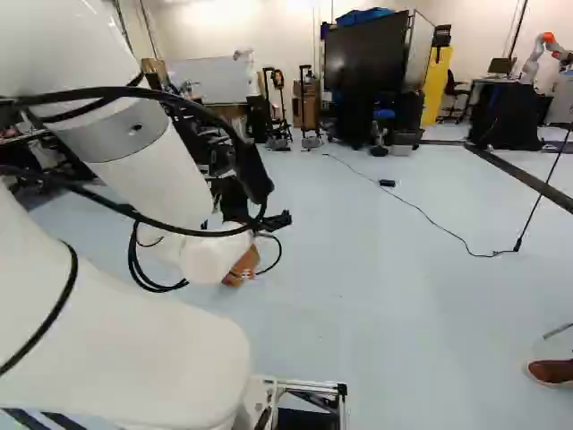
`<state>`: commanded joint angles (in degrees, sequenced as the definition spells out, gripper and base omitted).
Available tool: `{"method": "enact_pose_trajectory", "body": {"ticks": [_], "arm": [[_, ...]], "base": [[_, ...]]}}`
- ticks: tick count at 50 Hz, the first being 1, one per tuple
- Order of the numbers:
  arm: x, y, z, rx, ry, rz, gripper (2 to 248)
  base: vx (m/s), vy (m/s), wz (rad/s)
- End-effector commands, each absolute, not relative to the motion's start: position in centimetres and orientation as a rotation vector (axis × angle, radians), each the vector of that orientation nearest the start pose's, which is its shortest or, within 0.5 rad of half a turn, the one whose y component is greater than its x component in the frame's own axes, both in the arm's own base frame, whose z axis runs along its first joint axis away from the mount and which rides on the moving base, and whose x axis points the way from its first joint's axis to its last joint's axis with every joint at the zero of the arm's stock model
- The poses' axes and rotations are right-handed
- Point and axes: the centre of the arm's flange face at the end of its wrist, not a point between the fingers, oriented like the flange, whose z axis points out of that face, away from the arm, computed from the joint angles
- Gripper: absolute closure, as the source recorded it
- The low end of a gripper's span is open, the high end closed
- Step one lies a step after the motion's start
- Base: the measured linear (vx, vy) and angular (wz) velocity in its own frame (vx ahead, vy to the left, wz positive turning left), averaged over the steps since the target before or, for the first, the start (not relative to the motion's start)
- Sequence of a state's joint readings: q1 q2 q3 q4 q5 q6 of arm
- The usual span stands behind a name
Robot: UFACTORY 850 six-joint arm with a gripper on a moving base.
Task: Pick up the grocery bag from the ground
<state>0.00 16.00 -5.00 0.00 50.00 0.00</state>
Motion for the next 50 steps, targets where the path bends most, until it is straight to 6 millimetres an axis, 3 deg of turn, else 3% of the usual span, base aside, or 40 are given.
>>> {"method": "enact_pose_trajectory", "body": {"ticks": [50], "arm": [[27.03, 0.00, 36.56, -2.558, 0.000, -1.824, 3]], "base": [[0.001, 0.000, -0.002]]}}
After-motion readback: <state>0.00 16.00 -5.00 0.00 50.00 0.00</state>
